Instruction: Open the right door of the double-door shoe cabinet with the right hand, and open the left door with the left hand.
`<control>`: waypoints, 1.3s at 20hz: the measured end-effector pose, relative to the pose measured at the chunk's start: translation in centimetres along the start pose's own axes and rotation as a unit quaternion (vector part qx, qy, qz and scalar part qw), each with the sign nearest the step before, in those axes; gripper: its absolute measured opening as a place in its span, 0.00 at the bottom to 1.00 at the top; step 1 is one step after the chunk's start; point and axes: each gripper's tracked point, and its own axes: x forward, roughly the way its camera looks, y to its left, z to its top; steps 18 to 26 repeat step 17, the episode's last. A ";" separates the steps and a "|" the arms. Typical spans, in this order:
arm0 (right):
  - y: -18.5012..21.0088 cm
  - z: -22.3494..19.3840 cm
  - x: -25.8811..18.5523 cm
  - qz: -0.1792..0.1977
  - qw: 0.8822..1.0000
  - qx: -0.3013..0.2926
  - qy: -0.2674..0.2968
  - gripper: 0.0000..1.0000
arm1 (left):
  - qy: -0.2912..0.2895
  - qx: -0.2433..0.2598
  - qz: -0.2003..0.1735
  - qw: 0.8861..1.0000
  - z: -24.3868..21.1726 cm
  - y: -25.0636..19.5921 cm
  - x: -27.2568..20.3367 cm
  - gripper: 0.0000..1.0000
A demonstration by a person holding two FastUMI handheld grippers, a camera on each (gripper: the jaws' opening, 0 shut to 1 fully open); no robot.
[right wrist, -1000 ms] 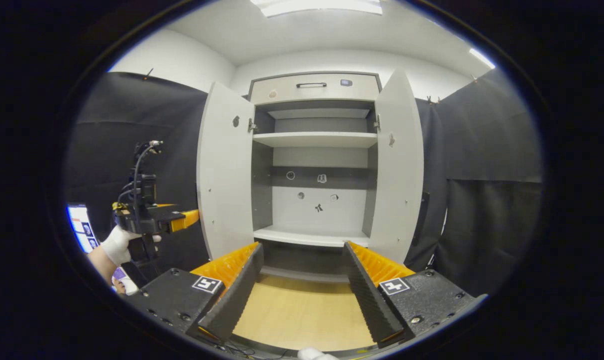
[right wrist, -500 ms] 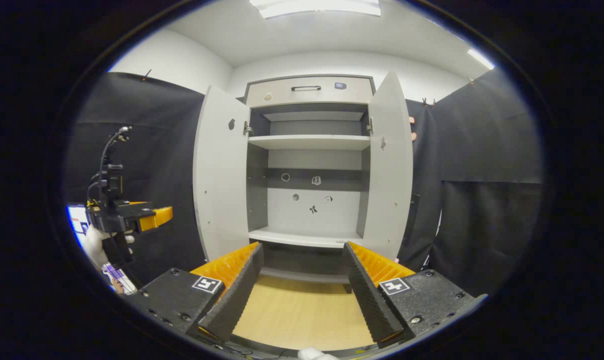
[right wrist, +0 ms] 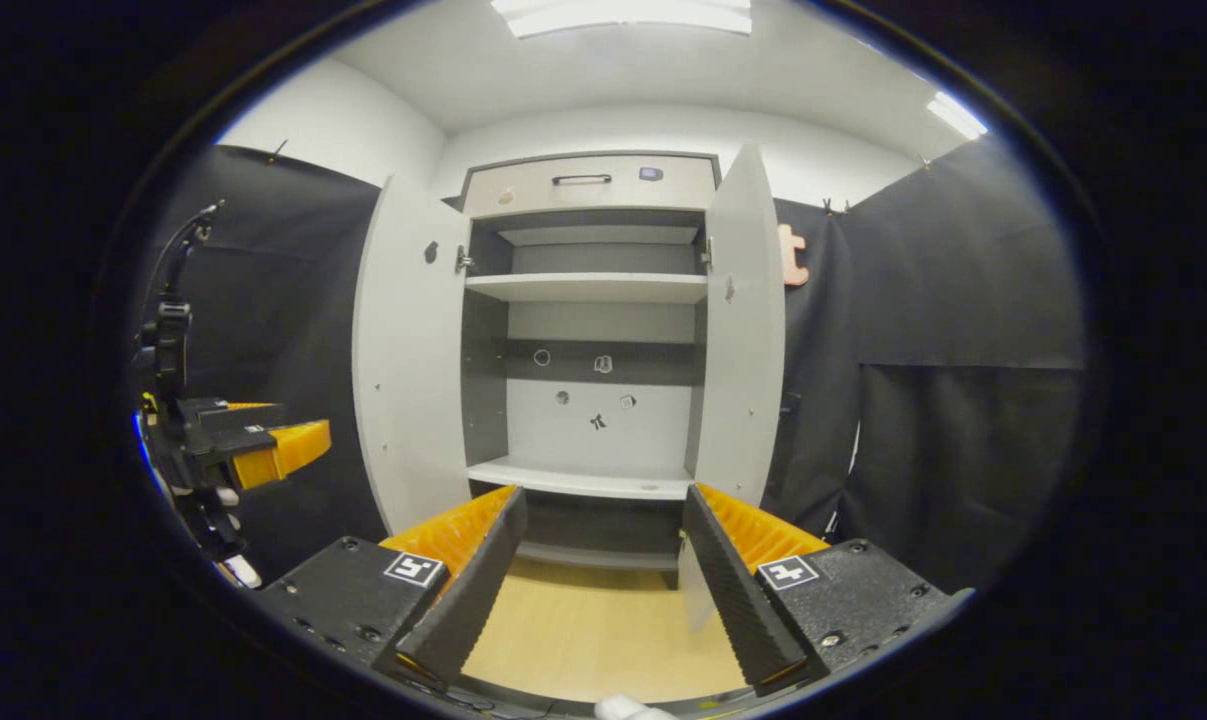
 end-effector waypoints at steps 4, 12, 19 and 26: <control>-1.8 -0.2 0.5 -0.014 1.000 0.000 0.001 0.99 | 0.000 -0.026 -0.014 1.000 0.1 -2.9 -0.1 0.96; -4.9 -1.0 1.7 -0.031 0.999 0.014 0.007 0.99 | 0.001 -0.012 0.004 1.000 0.1 -4.1 -0.8 0.96; -5.1 -0.7 2.6 -0.028 0.999 0.016 0.003 0.99 | -0.002 0.002 0.019 1.000 0.3 -3.9 -1.2 0.96; -5.1 -0.7 2.6 -0.028 0.999 0.016 0.003 0.99 | -0.002 0.002 0.019 1.000 0.3 -3.9 -1.2 0.96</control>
